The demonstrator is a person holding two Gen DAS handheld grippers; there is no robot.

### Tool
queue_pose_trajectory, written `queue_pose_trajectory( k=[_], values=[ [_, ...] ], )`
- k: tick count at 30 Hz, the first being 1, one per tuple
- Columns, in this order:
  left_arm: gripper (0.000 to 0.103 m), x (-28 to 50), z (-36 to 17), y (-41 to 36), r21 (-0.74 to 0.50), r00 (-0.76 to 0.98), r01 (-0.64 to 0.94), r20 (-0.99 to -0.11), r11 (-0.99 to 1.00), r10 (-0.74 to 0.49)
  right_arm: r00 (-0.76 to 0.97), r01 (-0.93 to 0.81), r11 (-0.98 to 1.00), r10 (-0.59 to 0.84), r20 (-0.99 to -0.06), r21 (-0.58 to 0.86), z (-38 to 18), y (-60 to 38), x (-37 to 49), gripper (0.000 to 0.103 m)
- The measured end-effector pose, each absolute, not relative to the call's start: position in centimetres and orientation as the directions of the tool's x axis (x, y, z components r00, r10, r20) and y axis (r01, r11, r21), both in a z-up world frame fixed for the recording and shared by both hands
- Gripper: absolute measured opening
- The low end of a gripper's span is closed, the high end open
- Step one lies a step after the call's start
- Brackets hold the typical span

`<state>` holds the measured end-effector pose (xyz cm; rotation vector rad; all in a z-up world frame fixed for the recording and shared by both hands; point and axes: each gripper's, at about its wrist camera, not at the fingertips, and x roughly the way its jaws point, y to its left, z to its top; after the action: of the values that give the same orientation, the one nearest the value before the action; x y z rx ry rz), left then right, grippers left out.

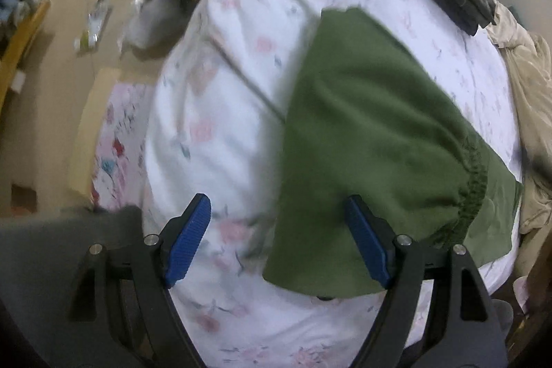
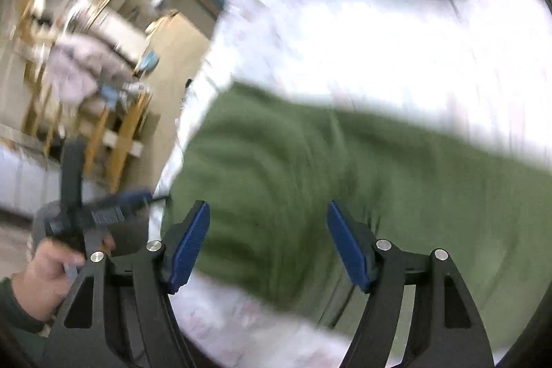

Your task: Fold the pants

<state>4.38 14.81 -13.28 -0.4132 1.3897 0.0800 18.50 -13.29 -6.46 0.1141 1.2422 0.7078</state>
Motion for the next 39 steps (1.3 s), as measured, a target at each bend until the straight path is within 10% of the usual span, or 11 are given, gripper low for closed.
queue_pose_trajectory(
  k=[10, 11, 12, 13, 14, 17, 21, 28, 35, 39],
  values=[
    [0.07, 2.2, -15.6, 12.6, -0.306, 0.114, -0.251, -0.951, 0.918, -0.286, -0.033, -0.606, 0.723, 0.395, -0.918, 0.332, -15.8, 2.5, 27.7, 0.071],
    [0.051, 2.1, -16.0, 12.8, -0.334, 0.108, -0.262, -0.942, 0.905, -0.316, -0.059, -0.608, 0.714, 0.396, -0.916, 0.347, -16.3, 2.9, 27.7, 0.062],
    [0.043, 2.1, -16.4, 13.0, -0.365, 0.09, -0.269, -0.931, 0.892, -0.354, -0.09, -0.617, 0.698, 0.397, -0.913, 0.364, -16.8, 3.4, 27.7, 0.025],
    [0.024, 2.1, -16.5, 13.1, -0.372, 0.083, -0.27, -0.928, 0.888, -0.364, -0.098, -0.632, 0.691, 0.377, -0.921, 0.35, -17.0, 3.6, 27.5, 0.011],
    [0.008, 2.0, -16.5, 13.1, -0.372, 0.079, -0.266, -0.928, 0.889, -0.365, -0.093, -0.649, 0.676, 0.383, -0.919, 0.348, -16.8, 3.7, 27.2, 0.006],
    [0.006, 2.1, -16.2, 13.0, -0.369, 0.071, -0.238, -0.929, 0.899, -0.363, 0.027, -0.675, 0.674, 0.428, -0.903, 0.3, -14.9, 2.7, 27.7, 0.0],
    [0.006, 1.7, -16.4, 13.4, -0.346, 0.05, -0.265, -0.937, 0.9, -0.345, 0.043, -0.586, 0.734, 0.453, -0.891, 0.345, -15.8, 1.2, 28.8, 0.0],
    [0.049, 1.9, -13.7, 13.0, -0.256, 0.105, -0.25, -0.966, 0.934, -0.237, 0.111, -0.584, 0.742, 0.475, -0.873, 0.329, -11.0, -4.4, 26.5, 0.018],
    [0.066, 2.4, -9.3, 11.4, -0.16, 0.304, -0.187, -0.948, 0.969, -0.097, 0.002, -0.53, 0.657, 0.633, -0.774, 0.536, -9.4, -11.5, 16.6, 0.026],
    [0.068, 2.7, -9.3, 9.6, -0.15, 0.308, -0.117, -0.945, 0.982, -0.108, 0.057, -0.513, 0.788, 0.426, -0.903, 0.339, -14.4, -11.2, 12.7, 0.022]
  ],
)
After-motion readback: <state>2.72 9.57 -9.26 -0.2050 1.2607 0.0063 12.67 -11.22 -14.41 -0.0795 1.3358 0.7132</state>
